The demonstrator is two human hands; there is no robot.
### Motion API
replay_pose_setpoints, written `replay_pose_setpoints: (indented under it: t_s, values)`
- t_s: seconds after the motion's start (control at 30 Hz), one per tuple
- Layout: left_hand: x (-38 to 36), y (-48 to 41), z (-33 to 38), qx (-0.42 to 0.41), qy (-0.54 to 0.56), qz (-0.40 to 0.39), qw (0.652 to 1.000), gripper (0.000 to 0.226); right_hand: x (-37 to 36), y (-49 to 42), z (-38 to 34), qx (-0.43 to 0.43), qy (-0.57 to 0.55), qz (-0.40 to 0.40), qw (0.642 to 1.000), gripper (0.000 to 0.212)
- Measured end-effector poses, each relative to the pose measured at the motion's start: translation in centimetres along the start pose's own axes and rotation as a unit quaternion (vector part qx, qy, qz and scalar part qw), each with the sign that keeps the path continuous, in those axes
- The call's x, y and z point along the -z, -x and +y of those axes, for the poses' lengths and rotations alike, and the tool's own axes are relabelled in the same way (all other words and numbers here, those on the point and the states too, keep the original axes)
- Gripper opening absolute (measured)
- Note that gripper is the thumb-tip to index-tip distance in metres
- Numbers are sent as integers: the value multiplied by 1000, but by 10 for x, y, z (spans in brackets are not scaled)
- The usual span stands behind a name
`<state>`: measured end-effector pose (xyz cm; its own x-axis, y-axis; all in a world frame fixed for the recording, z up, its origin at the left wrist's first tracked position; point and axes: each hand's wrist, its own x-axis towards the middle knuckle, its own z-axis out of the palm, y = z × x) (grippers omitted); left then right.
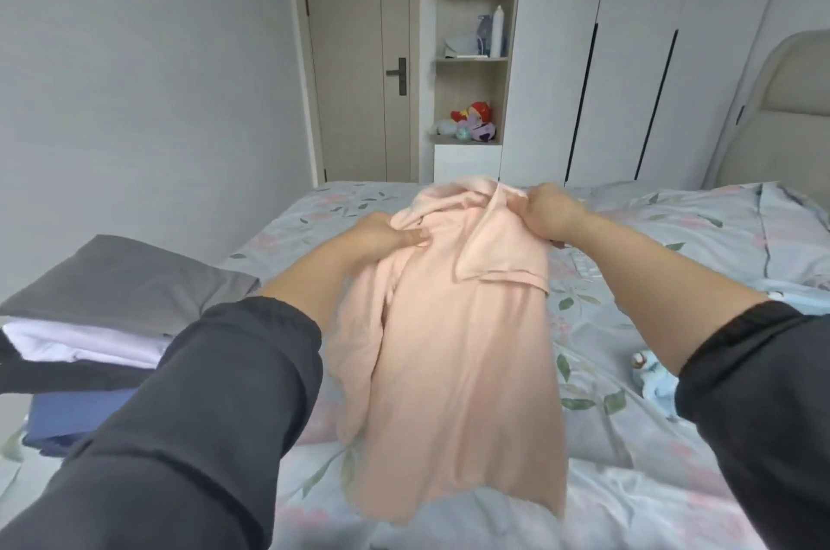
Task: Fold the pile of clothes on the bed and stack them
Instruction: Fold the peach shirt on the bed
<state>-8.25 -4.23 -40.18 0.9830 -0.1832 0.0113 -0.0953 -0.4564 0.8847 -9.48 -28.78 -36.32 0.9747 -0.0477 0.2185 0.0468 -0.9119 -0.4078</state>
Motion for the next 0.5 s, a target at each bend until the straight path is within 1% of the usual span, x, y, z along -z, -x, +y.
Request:
replay_pose_setpoints:
  t_s: [0.03,0.07,0.1,0.13,0.17,0.2,0.23,0.27,0.3,0.33,0.37,0.4,0.43,0.5]
  values:
    - [8,1,-1,37,32,-60,997,45,0,1,8,-1,2,-51,999,60]
    - [15,3,-4,70,61,-123,988,46,0,3,17,-6,-65,-114,991,58]
    - [20,5,-7,89,92,-175,976,45,1,5,27,-19,-176,-176,968,57]
    - [21,5,-11,95,127,-194,968,45,-1,6,36,-33,-284,-209,935,55]
    - [17,4,-15,94,156,-178,967,46,-7,9,41,-52,-363,-205,907,50]
    - [9,0,-20,87,170,-123,974,47,-15,12,44,-80,-409,-165,894,40]
    - [-1,-5,-26,76,144,-36,986,47,-25,15,47,-118,-429,-108,889,27]
    - [-14,-9,-35,64,58,58,995,49,-38,18,51,-164,-428,-56,887,15]
    - [-27,-13,-44,58,-66,130,988,57,-54,21,56,-198,-407,-26,891,12]
    - [-41,-13,-55,49,-178,151,971,65,-73,24,63,-215,-364,-21,906,20]
    - [-55,-10,-68,44,-254,131,957,72,-93,29,72,-216,-298,-35,929,33]
    - [-68,-6,-83,46,-300,94,948,75,-113,38,80,-205,-226,-60,950,46]
    - [-83,-2,-99,46,-325,51,943,76,-130,49,86,-184,-175,-89,963,55]
    - [-110,7,-132,36,-356,-32,933,73,-166,72,95,-133,-149,-175,964,65]
